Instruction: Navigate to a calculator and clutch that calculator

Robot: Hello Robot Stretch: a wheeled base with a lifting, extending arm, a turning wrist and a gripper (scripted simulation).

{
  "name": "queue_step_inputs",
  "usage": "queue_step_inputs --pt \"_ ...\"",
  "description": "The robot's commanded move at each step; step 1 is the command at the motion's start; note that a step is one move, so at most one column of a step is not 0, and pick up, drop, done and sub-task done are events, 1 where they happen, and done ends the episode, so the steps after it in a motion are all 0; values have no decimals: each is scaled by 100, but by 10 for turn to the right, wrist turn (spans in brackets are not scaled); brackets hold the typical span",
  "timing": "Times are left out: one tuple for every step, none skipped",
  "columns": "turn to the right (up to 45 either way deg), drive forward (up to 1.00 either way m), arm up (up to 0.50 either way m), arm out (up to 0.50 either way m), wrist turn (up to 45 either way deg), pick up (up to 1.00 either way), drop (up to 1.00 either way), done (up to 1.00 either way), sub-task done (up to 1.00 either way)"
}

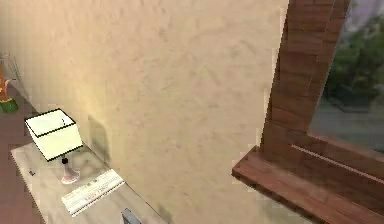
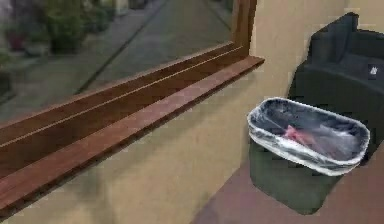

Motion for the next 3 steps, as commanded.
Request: queue_step_inputs --pt "-450 0 0 0 0 0 0 0 0" --pt "-450 0 0 0 0 0 0 0 0" --pt "-210 0 0 0 0 0 0 0 0"
